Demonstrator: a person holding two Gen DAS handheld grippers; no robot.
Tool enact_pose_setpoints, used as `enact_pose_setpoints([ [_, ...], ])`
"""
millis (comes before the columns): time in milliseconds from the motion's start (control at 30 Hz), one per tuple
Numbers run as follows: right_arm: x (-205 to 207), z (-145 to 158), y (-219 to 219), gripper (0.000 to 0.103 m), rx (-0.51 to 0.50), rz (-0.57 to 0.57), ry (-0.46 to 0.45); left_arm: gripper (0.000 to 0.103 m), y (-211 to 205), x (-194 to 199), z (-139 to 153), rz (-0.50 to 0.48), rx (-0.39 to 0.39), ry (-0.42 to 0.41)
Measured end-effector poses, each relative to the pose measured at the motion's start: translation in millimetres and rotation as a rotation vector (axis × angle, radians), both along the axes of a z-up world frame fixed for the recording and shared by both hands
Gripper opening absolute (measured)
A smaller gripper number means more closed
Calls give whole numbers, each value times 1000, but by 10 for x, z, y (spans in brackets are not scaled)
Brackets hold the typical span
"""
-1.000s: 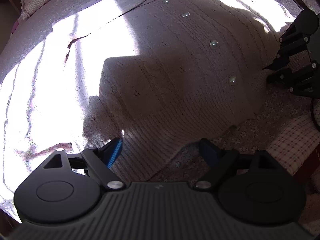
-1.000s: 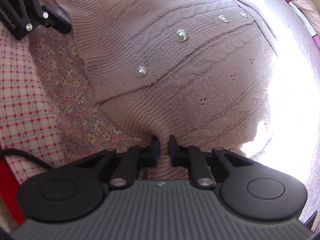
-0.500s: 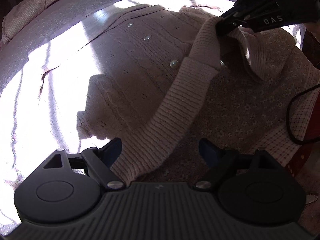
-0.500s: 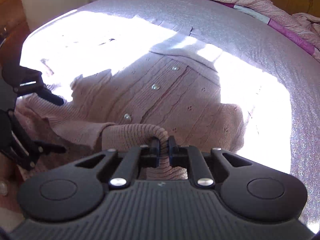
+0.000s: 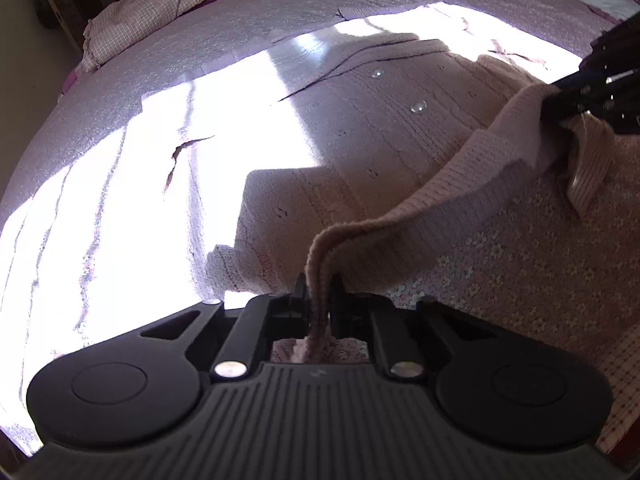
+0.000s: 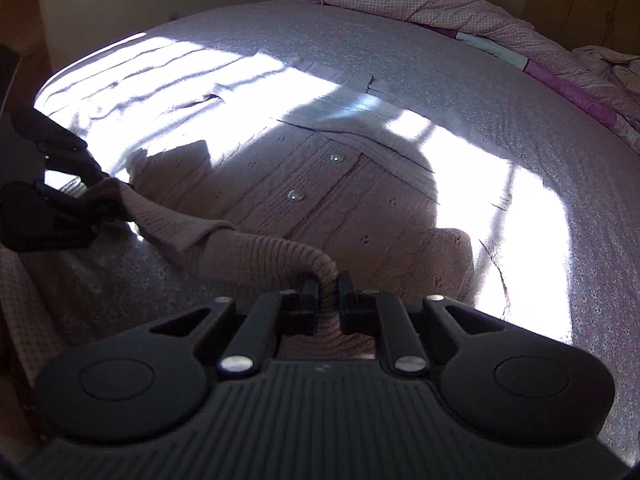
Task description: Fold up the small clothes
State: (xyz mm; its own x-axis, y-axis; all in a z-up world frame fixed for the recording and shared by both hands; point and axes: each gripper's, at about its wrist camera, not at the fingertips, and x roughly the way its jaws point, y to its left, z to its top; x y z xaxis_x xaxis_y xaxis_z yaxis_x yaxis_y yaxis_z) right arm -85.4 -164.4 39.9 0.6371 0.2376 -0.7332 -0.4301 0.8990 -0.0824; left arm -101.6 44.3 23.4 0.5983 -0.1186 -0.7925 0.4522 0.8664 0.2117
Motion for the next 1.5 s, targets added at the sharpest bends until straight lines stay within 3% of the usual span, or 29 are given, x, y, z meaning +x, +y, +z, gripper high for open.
enact_pose_setpoints([
  [100,-1,-96,1,20,10,-16,20,9,-40,-3,40,24,-24,-40],
  [167,-27,-161,-6,47,14,-13,26,9,-43,23,35,42,-43,-34],
  [200,-48,-192,-13,51,9,-10,28,9,-44,73,3,56,-50,-26],
  [300,-98,-295,-15,54,-52,-12,31,10,-35,155,-75,93,-80,11],
  [500,-164,-398,-60,52,-65,-27,11,13,-44,201,-130,80,-85,23],
  [567,-159,-382,-61,38,-68,-47,-6,24,-29,229,-151,58,-96,49],
  [633,-150,-358,-82,28,-57,-58,-19,42,10,219,-150,36,-121,72],
  [700,-143,-338,-97,21,-47,-66,-26,46,37,244,-186,24,-140,84],
  [767,-155,-313,-99,16,-45,-71,-41,40,27,209,-201,17,-135,63],
  [800,-167,-294,-96,16,-44,-76,-52,20,26,190,-190,11,-143,50],
  [833,-182,-263,-101,15,-41,-82,-65,7,27,164,-169,4,-157,38],
  [1033,-282,-21,-112,12,-14,-132,-165,6,18,-85,111,4,-152,-138],
  [1300,-201,268,-135,12,22,-215,-336,6,-84,-42,512,25,-148,-330],
  [1500,39,431,-197,12,58,-263,-410,6,-163,161,715,42,-157,-402],
])
